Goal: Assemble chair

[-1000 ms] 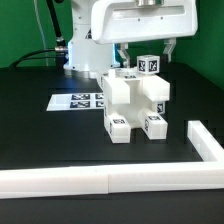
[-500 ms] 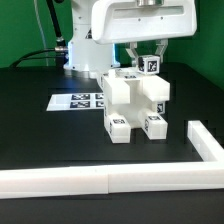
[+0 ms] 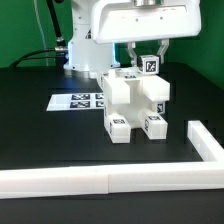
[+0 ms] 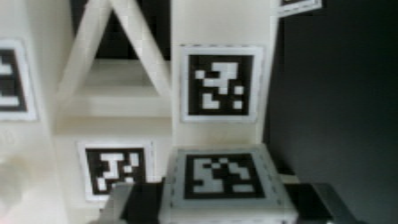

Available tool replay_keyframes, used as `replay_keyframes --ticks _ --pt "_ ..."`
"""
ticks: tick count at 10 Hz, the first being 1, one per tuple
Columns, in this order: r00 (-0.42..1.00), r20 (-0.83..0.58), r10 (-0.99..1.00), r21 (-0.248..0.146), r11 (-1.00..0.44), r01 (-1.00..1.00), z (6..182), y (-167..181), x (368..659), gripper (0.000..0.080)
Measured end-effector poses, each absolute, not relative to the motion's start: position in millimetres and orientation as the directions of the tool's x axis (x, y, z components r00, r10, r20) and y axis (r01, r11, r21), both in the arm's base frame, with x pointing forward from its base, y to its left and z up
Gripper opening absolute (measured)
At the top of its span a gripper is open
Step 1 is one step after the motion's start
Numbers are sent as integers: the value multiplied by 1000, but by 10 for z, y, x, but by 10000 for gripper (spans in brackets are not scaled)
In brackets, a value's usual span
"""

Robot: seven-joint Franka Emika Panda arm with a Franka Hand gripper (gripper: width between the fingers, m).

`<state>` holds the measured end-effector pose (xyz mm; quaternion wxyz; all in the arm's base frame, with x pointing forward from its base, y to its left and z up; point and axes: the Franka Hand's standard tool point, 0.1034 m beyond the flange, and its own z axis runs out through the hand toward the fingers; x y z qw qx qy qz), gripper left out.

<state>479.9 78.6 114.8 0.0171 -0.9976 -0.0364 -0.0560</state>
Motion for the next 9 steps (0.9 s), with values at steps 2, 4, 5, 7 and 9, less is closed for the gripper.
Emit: replay_keyframes --ticks 2,4,5,7,9 --pt "991 107 -76 -51 -996 -70 1148 795 4797 287" --pt "973 99 -207 -67 -977 -201 1148 800 4796 287" --pt "961 94 -260 -75 -964 -254 1148 802 4796 287" --pt "924 83 -373 -88 -926 -366 1148 806 4795 287" --pt "885 72 -460 -100 -886 -453 1147 815 4793 287"
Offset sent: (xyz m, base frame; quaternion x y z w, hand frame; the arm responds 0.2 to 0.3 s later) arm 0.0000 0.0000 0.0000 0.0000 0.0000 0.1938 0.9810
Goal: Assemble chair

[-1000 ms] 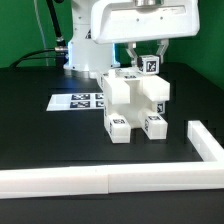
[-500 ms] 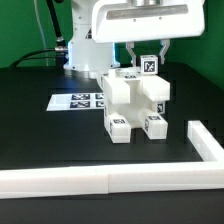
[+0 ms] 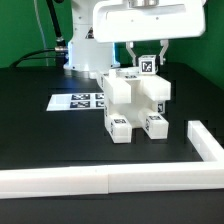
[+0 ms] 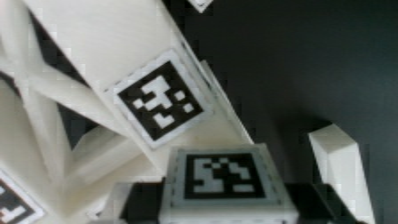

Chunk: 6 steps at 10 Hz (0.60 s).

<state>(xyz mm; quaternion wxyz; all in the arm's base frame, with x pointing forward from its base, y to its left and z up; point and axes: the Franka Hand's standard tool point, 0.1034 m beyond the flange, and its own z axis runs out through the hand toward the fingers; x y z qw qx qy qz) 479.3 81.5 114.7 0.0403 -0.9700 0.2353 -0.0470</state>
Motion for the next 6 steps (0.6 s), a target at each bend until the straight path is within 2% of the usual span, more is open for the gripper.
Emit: replay_keyframes --ticks 6 --pt "652 19 -758 -128 -649 -750 1145 846 4785 287"
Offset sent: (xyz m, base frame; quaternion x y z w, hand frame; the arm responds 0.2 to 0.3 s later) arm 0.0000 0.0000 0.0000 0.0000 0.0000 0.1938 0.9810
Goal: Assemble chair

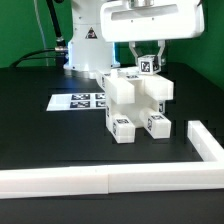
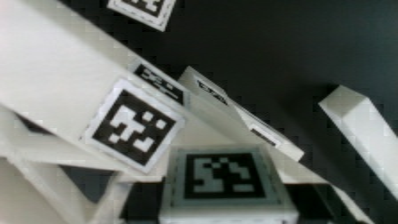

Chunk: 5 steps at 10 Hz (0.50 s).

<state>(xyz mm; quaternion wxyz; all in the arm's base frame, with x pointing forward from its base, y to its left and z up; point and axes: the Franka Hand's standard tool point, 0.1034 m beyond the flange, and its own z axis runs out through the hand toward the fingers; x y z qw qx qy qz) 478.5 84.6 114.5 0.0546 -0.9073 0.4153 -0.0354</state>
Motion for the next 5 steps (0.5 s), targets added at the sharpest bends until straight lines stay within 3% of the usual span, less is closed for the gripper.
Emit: replay_keyframes --ticks 5 --pt "365 -44 -930 -135 -356 -925 1144 892 4774 287"
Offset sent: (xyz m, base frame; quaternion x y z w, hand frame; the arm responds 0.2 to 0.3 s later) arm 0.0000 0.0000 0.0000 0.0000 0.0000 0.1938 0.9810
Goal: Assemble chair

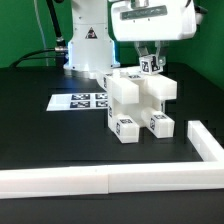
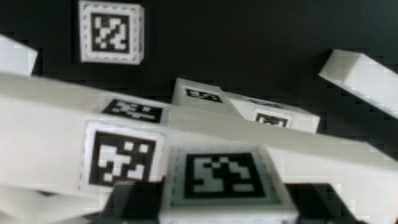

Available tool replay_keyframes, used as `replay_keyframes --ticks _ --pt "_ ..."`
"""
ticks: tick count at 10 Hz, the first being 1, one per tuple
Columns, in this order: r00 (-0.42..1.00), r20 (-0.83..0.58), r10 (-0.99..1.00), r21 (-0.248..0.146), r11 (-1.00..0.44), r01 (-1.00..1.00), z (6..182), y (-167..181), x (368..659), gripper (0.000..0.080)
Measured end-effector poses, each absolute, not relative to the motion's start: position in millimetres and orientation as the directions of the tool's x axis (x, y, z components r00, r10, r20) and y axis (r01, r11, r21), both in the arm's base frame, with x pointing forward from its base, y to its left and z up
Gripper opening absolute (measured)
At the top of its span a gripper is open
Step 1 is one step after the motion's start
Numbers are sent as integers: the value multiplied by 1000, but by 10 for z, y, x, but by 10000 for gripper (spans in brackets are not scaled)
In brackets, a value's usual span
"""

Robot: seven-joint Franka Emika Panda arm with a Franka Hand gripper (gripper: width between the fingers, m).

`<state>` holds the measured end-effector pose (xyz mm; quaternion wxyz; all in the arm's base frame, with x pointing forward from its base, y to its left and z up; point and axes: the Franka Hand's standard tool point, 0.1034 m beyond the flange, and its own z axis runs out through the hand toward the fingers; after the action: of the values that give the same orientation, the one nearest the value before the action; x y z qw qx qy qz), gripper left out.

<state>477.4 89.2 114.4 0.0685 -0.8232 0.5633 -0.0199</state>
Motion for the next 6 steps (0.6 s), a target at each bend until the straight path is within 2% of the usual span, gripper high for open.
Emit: replay_keyframes --ticks 1,2,3,4,5,6 --pt "313 -56 -948 -134 -303 -943 1143 900 4772 287" --pt "281 -62 -958 -133 -271 -953 1143 909 4770 335" --pt "300 -59 -952 -134 -291 -947 1143 910 4769 335" --pt "321 -57 -945 -133 -312 -941 1142 913 4766 518" --pt "356 -55 -933 -130 -347 -929 1140 918 4761 621" --pt "360 -56 -931 -129 -350 -928 1146 925 4766 641"
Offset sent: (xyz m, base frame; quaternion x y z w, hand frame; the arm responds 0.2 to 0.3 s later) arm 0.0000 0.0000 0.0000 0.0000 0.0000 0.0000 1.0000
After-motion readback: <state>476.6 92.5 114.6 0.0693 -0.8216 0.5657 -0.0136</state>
